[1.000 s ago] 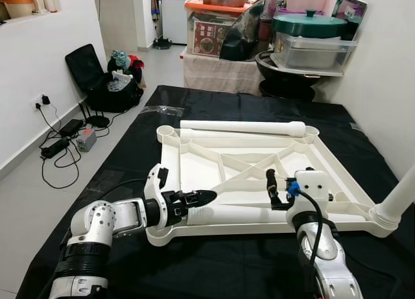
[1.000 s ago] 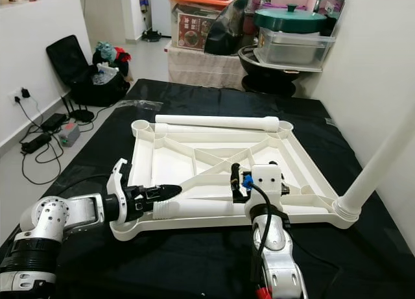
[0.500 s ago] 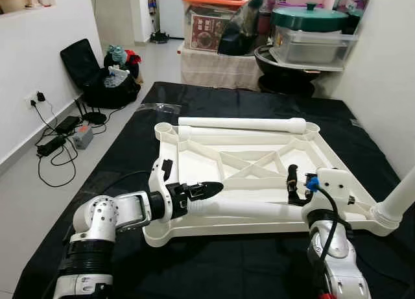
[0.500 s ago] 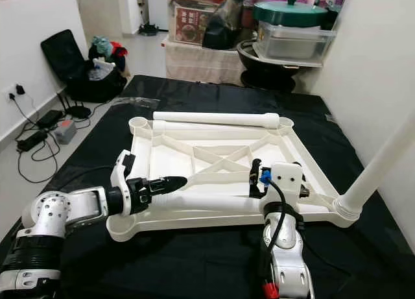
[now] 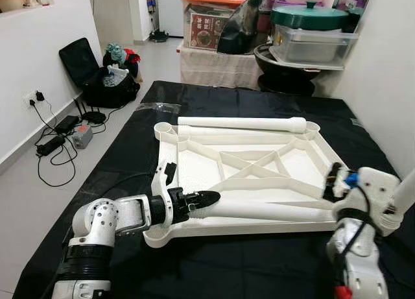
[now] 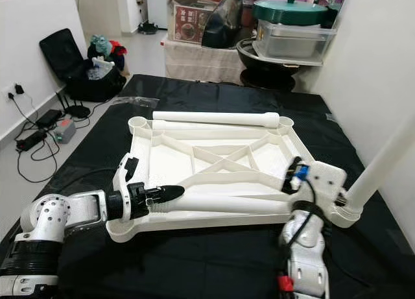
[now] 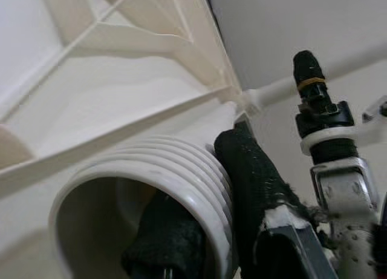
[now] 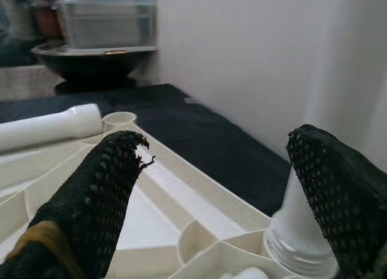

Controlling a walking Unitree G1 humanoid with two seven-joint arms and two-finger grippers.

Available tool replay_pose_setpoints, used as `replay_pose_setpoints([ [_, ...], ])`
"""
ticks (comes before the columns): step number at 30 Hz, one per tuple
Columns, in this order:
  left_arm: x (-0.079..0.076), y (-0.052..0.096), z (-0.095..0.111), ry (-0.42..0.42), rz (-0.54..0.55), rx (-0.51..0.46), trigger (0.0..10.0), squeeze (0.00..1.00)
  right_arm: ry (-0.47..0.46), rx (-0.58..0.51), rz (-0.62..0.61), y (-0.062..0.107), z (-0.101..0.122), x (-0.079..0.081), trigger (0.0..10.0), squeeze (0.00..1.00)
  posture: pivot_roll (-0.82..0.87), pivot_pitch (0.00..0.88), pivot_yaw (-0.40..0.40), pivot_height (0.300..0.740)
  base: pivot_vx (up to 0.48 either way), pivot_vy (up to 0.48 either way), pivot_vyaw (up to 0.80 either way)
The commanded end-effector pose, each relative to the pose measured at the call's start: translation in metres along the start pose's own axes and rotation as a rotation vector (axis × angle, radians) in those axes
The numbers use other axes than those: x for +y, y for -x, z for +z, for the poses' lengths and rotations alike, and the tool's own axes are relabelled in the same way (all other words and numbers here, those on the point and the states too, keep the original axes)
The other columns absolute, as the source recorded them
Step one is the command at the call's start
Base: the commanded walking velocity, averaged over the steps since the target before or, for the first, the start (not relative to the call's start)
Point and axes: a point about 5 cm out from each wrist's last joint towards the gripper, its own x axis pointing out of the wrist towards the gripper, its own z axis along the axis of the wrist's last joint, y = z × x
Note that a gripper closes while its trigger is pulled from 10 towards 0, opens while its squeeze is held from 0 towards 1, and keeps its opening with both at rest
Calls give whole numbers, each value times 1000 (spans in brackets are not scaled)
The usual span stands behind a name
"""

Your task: Building children table

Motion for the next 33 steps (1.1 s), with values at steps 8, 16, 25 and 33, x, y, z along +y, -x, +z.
replay_pose_setpoints([
  [8,6,10,11,-23,59,-91,0,0,-176,-9,-75,-8,8,-13,10000,0,-1,0,-51,740,0,0,0],
  [16,5,39,30,-54,46,-253,0,0,-407,126,-80,-13,-5,-11,10000,0,19,0,-73,740,0,0,0],
  [25,-13,45,36,-124,-56,-310,1176,0,-729,352,125,-6,-20,26,10000,0,26,0,-78,740,0,0,0],
  [33,-17,55,32,-165,-110,-331,5765,0,-876,419,241,0,-19,41,10000,0,30,0,-80,740,0,0,0],
])
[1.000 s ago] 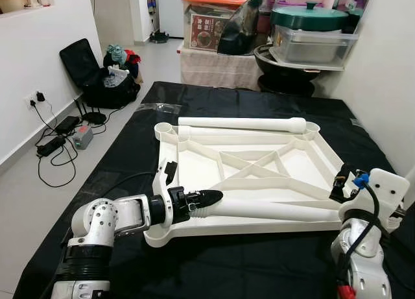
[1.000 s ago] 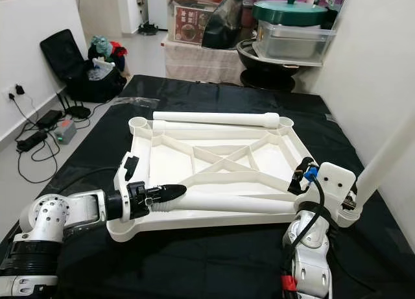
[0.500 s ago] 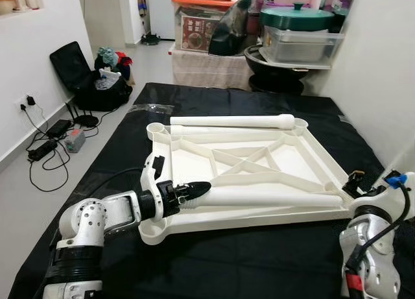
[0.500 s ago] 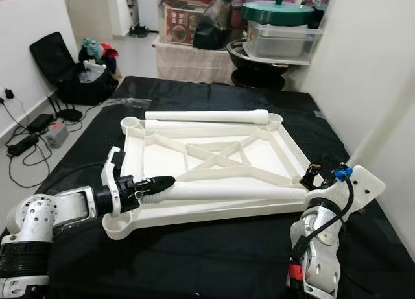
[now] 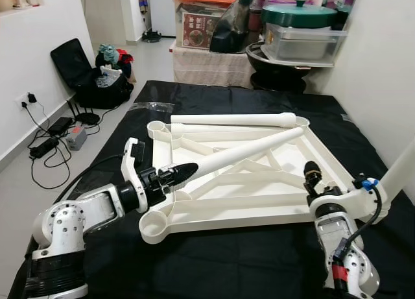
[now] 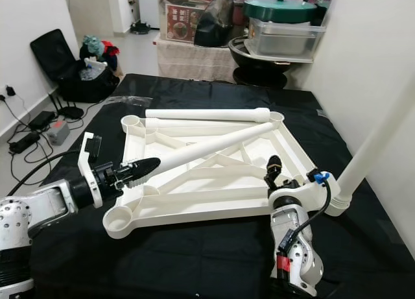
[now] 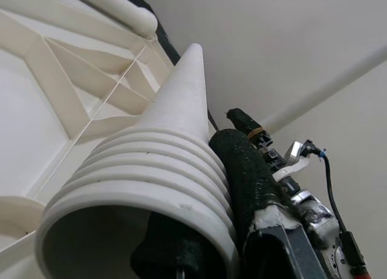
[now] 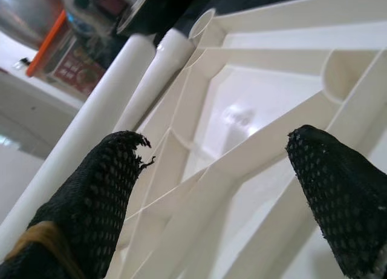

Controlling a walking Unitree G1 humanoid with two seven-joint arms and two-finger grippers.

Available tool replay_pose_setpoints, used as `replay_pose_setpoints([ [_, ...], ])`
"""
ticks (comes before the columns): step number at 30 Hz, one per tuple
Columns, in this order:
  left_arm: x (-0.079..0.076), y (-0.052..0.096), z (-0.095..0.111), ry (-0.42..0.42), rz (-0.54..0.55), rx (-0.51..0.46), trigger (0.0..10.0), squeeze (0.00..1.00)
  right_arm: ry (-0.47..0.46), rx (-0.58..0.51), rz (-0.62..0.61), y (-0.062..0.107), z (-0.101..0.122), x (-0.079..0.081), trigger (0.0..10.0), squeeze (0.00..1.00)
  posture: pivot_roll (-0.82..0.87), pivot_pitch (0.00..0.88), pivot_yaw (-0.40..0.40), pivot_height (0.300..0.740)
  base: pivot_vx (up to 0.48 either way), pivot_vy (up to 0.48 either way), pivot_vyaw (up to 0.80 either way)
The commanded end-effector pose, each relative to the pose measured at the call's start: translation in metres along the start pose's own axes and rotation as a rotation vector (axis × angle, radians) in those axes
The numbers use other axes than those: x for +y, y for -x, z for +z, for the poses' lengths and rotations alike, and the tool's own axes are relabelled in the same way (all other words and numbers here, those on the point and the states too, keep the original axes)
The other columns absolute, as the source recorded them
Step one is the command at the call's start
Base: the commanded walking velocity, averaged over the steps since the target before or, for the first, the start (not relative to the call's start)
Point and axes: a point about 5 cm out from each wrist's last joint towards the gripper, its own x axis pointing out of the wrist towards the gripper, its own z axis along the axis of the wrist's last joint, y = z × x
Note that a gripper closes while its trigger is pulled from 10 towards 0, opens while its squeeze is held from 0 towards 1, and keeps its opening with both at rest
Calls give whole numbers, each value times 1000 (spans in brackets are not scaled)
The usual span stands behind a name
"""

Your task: Building children table

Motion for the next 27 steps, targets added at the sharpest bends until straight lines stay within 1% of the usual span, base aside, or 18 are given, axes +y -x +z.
replay_pose_setpoints([
  [1,1,3,-3,-1,-16,-2,5765,0,-52,40,44,0,-4,4,10000,0,30,0,-80,740,0,0,0],
  [5,2,2,-5,-2,-16,2,5686,0,-81,68,83,1,-6,9,10000,0,28,0,-80,740,0,0,0],
  [7,2,1,-7,-6,-25,8,6196,0,-119,120,161,4,-10,17,10000,0,24,0,-79,740,0,0,0],
  [9,2,1,-7,-6,-25,8,6196,0,-119,120,161,4,-10,17,10000,0,24,0,-79,740,0,0,0],
  [10,2,1,-8,-9,-32,11,6235,0,-153,157,222,7,-13,23,10000,0,24,0,-78,740,0,0,0],
  [11,2,1,-8,-9,-32,11,6235,0,-153,157,222,7,-13,23,10000,0,24,0,-78,740,0,0,0],
  [12,1,0,-10,-21,-65,15,7412,0,-222,269,375,19,-22,38,10000,0,17,0,-77,740,0,0,0],
  [13,1,0,-10,-21,-65,15,7412,0,-222,269,375,19,-22,38,10000,0,17,0,-77,740,0,0,0],
  [14,0,0,-10,-26,-78,18,7412,0,-238,305,416,23,-25,41,10000,0,17,0,-77,740,0,0,0],
  [15,-1,0,-11,-30,-99,23,8118,0,-248,335,441,26,-29,43,10000,0,18,0,-79,740,0,0,0],
  [16,-1,0,-11,-30,-99,23,8118,0,-248,335,441,26,-29,43,10000,0,18,0,-79,740,0,0,0],
  [17,-4,-1,-13,-36,-128,36,9373,0,-261,373,458,30,-38,46,10000,0,18,0,-80,740,0,0,0],
  [19,-4,-2,-15,-38,-137,42,9373,0,-266,387,464,32,-41,47,10000,0,18,0,-80,740,0,0,0],
  [20,-5,-3,-16,-36,-144,48,9882,0,-268,400,469,33,-45,49,10000,0,17,0,-78,740,0,0,0],
  [23,-5,-5,-19,-37,-159,58,10000,0,-262,426,475,35,-51,50,10000,0,17,0,-78,740,0,0,0],
  [27,-7,-7,-21,-37,-184,72,10000,0,-276,440,455,34,-52,48,10000,0,18,0,-77,740,0,0,0],
])
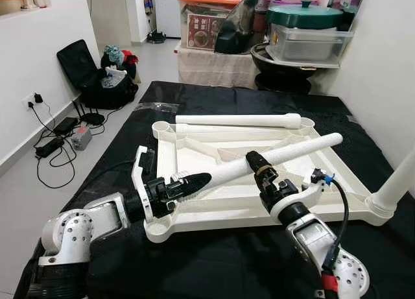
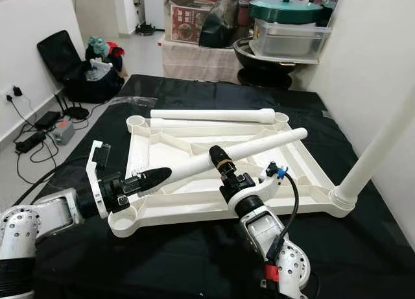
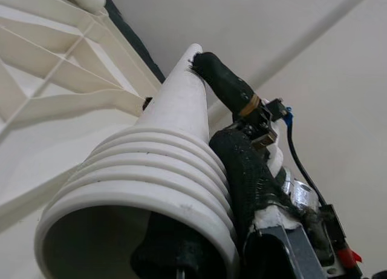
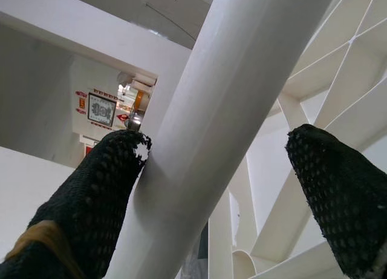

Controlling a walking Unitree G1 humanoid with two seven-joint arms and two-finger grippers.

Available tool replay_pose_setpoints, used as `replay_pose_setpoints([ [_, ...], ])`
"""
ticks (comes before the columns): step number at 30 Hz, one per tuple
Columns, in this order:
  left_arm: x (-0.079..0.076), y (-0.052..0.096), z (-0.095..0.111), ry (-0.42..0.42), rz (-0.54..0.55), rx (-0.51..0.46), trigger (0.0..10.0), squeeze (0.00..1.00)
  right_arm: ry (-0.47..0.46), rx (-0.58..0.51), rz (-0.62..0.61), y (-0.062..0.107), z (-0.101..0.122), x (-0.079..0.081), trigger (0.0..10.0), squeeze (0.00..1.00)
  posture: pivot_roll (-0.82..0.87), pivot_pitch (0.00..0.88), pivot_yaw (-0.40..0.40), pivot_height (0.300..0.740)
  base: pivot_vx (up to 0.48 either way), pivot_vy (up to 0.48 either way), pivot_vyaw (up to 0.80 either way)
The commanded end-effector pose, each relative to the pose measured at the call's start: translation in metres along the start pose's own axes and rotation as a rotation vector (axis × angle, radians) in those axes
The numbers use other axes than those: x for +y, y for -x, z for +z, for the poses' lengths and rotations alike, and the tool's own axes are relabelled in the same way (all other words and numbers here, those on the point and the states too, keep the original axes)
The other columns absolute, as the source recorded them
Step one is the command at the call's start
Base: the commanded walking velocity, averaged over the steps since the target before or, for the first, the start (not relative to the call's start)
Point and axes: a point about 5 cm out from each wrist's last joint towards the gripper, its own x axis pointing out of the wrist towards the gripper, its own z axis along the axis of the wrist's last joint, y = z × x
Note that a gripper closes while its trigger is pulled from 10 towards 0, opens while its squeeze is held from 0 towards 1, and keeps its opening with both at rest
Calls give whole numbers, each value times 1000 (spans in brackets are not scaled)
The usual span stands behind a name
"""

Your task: Building children table

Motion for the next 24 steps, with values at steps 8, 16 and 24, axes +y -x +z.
replay_pose_setpoints([
  [8,9,-5,-13,18,-45,12,10000,0,-112,17,21,-7,-8,8,10000,0,12,0,-76,740,0,0,0],
  [16,7,-7,-14,35,-118,4,10000,0,-189,16,59,-18,-12,20,10000,0,6,0,-75,740,0,0,0],
  [24,5,-10,-14,26,-155,-3,10000,0,-243,-1,63,-23,-17,25,0,0,4,0,-81,740,0,0,0],
])
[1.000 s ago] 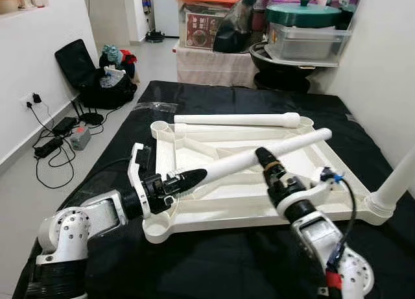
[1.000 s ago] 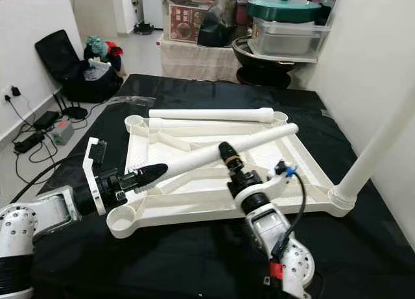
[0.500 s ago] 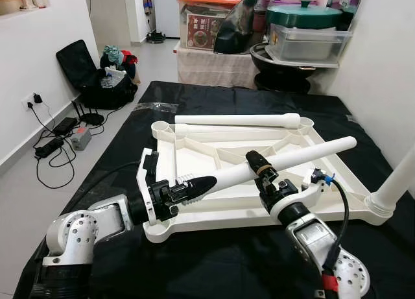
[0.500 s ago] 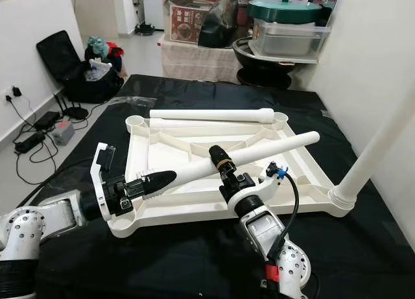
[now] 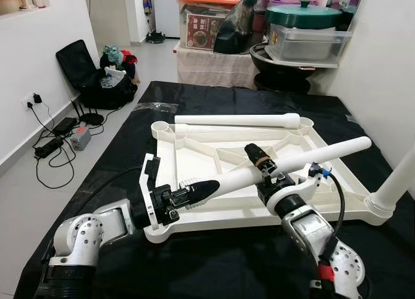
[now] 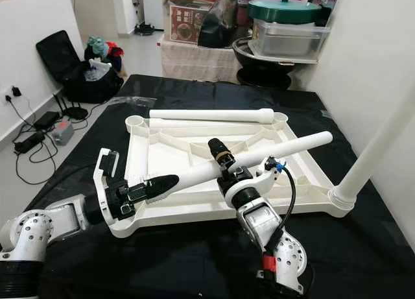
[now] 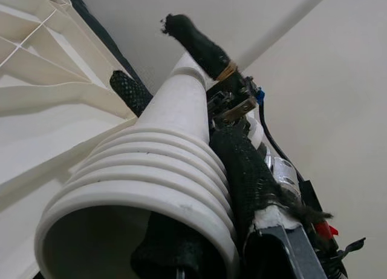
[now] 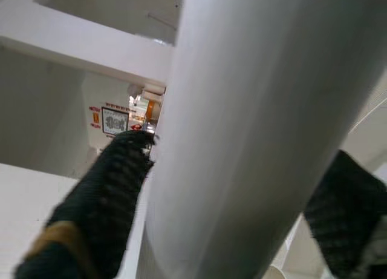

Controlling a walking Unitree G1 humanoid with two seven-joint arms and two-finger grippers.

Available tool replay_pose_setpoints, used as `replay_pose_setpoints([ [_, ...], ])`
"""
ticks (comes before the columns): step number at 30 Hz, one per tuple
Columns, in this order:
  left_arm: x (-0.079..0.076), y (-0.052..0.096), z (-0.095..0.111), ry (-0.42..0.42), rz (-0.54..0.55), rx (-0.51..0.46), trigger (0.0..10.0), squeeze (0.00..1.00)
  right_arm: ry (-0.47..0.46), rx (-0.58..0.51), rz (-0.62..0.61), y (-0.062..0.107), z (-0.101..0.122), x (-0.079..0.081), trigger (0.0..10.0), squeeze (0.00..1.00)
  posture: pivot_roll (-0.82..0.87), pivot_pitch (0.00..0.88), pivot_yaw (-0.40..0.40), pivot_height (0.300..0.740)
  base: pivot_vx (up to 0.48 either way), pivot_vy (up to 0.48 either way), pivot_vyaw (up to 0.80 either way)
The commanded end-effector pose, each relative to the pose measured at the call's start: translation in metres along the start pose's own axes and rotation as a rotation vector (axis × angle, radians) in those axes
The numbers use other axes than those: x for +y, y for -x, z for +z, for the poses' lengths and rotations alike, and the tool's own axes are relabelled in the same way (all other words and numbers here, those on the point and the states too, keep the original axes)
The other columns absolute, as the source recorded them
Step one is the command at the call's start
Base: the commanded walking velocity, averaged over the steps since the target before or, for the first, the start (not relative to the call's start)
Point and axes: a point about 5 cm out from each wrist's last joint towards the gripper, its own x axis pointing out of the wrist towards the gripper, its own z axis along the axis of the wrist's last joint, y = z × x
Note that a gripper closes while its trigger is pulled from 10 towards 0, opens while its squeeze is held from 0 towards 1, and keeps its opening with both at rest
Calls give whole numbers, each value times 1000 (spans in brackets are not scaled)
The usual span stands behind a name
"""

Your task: Building children table

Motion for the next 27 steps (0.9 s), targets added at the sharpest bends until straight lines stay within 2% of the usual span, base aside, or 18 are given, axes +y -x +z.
replay_pose_setpoints([
  [1,-2,-4,-1,5,-43,-5,10000,0,-122,16,54,-11,-21,13,0,0,4,0,-81,740,0,0,0],
  [7,1,-5,-3,1,-57,-12,10000,0,-172,-15,71,-10,-18,20,0,0,-3,0,-82,740,0,0,0],
  [19,1,-9,-1,-16,-77,-21,10000,0,-213,-15,131,-13,-18,37,0,0,-6,0,-85,740,0,0,0],
  [22,3,-9,0,-65,-56,-27,10000,0,-213,-9,129,-13,-18,37,0,0,-7,0,-84,740,0,0,0],
  [23,4,-9,0,-92,-42,-37,10000,761,-212,-7,125,-12,-18,37,0,0,-7,0,-86,740,0,0,0],
  [24,5,-9,0,-110,-33,-44,10000,761,-211,-6,121,-12,-19,36,0,0,-7,0,-86,740,0,0,0],
  [25,5,-8,0,-121,-35,-51,10000,1000,-209,-7,118,-12,-18,36,0,0,-7,0,-86,740,0,0,0],
  [27,3,-5,-1,-138,-48,-53,10000,1000,-203,-15,112,-12,-16,35,0,0,-5,0,-87,740,0,0,0],
])
